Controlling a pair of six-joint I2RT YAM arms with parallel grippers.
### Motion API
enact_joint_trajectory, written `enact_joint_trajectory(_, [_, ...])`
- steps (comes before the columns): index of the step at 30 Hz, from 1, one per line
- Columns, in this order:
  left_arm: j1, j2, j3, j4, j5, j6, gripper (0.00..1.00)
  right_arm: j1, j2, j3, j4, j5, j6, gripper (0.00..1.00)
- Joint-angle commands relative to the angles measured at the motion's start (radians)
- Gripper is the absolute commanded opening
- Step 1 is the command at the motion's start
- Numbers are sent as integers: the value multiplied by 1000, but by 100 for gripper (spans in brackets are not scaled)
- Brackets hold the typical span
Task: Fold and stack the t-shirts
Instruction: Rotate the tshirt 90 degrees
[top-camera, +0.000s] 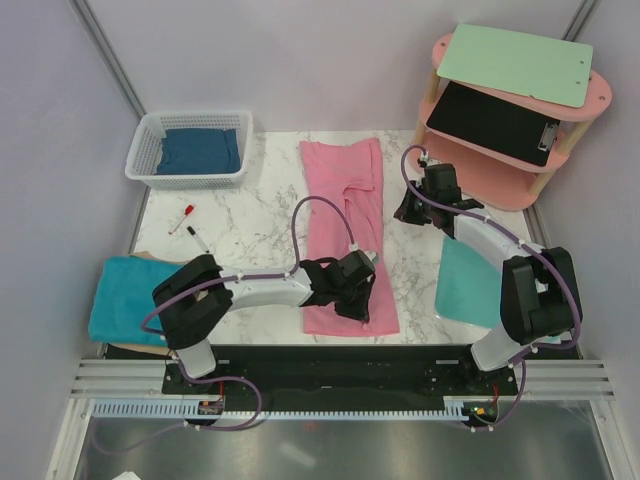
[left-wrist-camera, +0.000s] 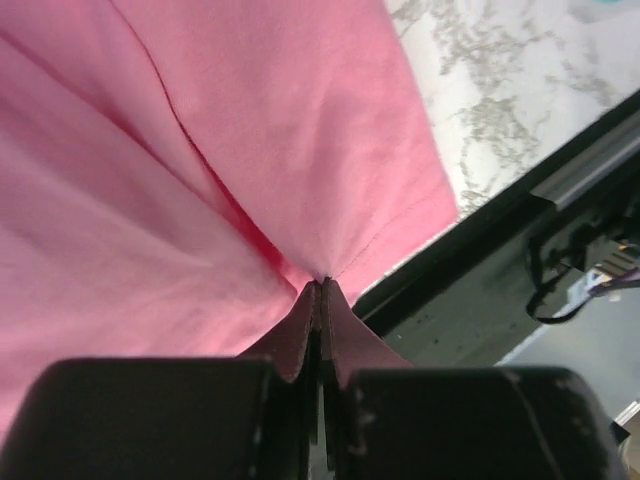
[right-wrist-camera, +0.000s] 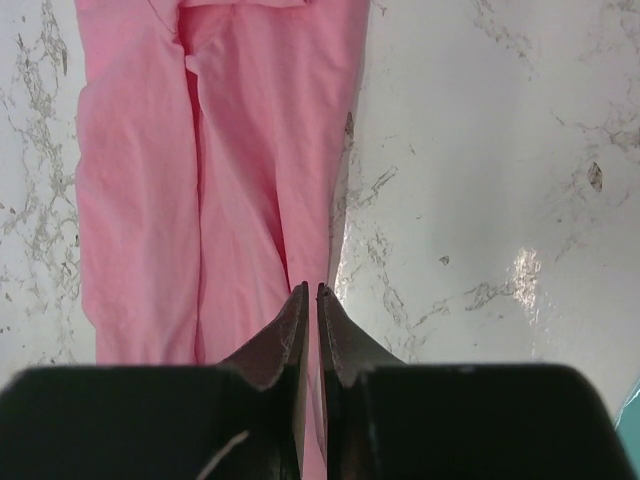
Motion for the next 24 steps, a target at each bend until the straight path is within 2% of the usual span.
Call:
enact_joint_trajectory(1, [-10, -154, 6, -8, -56, -34, 2, -2, 11, -17, 37, -23, 11, 13])
enact_joint_trajectory(6, [-10, -214, 28, -53, -50, -43, 2, -1, 28, -28, 49, -38, 20, 15])
enact_joint_trajectory(10, [-10, -231, -6, -103, -62, -72, 2, -2, 39, -28, 48, -54, 25, 27])
enact_joint_trajectory(13, [-10, -254, -58, -132, -82, -115, 2, -1, 42, -26, 46, -60, 23, 31])
enact_joint_trajectory(19, [-10, -315, -158, -194, -154, -191, 2, 0, 44, -33, 41, -80, 22, 36])
enact_joint_trajectory(23, [-10, -323, -180, -194, -165, -175, 2, 0, 45, -46, 46, -95, 25, 37])
enact_joint_trajectory(24, [-10, -312, -169, -197, -165, -169, 6, 0, 45, -49, 44, -100, 25, 39])
